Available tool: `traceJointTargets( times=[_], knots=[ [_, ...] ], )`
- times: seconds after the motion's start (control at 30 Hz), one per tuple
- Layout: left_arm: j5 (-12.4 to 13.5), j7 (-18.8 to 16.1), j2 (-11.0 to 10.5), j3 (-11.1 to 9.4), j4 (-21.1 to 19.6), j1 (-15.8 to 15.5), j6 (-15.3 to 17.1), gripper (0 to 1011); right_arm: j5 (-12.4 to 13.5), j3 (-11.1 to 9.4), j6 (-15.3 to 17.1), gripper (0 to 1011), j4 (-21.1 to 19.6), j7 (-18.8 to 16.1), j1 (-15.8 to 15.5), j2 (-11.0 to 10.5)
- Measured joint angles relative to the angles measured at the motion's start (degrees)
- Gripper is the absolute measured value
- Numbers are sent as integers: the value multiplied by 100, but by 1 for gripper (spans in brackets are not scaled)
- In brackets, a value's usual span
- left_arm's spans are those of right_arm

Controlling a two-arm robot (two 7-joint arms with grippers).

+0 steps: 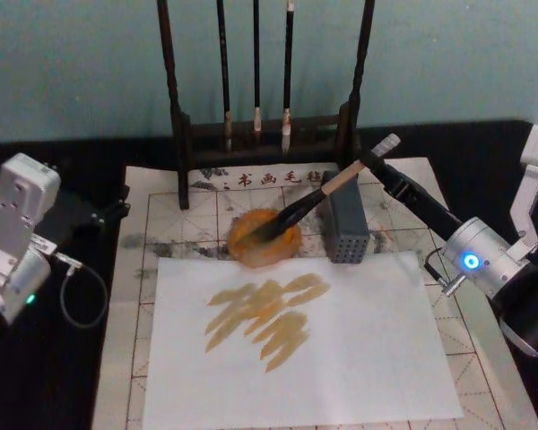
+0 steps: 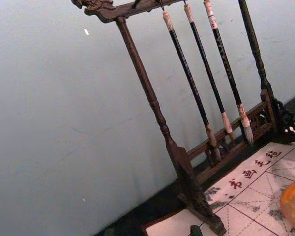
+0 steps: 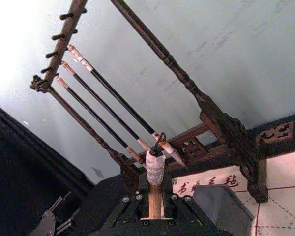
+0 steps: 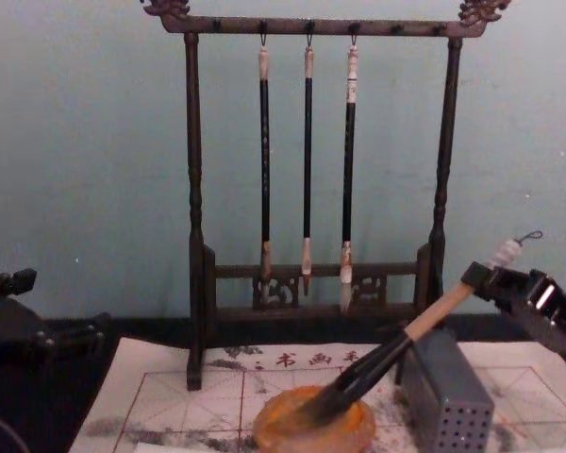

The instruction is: Pick up the brush from the inkstone, write on the paper, then place the brush back to its original position.

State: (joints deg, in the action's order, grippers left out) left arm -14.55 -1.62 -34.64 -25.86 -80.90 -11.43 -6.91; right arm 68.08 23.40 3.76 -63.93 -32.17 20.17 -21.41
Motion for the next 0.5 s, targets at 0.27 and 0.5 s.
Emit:
traceJointTargets(
  times=[0.27, 0.5],
  knots=[
    [0, 0, 0, 0, 0, 0, 0, 1001, -6, -44, 25, 172, 99, 1, 16, 40],
    [0, 0, 0, 0, 0, 0, 0, 1001, -6, -71, 52, 172, 142, 0, 26, 57]
  ],
)
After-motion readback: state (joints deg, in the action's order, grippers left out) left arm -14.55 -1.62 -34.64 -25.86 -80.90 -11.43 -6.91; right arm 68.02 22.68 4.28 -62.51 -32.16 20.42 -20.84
